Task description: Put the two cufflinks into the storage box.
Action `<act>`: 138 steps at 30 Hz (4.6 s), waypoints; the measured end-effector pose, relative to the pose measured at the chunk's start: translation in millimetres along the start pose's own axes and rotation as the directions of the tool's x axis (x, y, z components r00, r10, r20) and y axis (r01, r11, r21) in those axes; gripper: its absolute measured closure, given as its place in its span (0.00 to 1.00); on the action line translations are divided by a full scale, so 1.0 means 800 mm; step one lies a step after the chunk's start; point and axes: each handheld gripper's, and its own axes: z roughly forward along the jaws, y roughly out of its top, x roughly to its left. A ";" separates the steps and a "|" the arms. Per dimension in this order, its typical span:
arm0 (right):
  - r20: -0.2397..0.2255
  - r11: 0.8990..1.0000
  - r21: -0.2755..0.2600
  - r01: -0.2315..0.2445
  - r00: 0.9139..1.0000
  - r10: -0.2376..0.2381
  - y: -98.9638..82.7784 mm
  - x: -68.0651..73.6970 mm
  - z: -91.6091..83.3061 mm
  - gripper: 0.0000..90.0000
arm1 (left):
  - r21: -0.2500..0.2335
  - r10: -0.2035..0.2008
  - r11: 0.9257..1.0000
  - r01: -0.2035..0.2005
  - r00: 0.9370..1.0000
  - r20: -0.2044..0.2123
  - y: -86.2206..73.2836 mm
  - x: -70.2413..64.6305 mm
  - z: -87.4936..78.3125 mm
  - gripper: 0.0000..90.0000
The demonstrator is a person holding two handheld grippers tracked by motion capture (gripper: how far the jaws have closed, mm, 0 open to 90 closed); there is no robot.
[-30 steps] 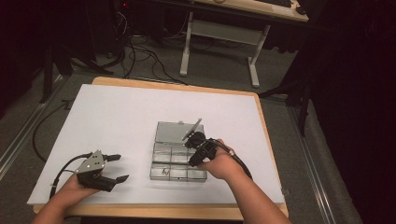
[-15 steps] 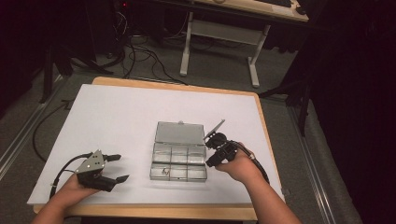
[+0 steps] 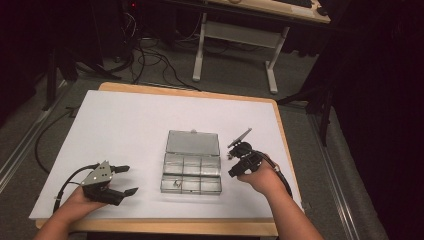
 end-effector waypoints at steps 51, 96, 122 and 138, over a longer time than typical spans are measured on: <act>0.028 0.994 0.065 -0.091 0.996 0.089 0.069 -0.054 0.072 0.84 | -0.007 0.001 1.000 0.000 1.000 0.007 0.000 0.000 0.000 0.22; -0.058 0.991 0.137 -0.004 0.998 0.012 0.048 -0.039 0.044 0.99 | -0.004 -0.001 1.000 0.001 1.000 0.009 0.000 0.000 0.000 0.22; -0.035 0.992 0.125 0.015 0.999 -0.010 0.047 -0.027 0.055 0.97 | -0.002 0.001 1.000 -0.001 1.000 0.006 0.000 0.000 0.000 0.22; -0.023 0.994 0.103 0.045 0.999 -0.043 0.046 -0.026 0.046 0.99 | -0.002 0.002 1.000 -0.002 1.000 0.006 0.000 0.000 0.000 0.22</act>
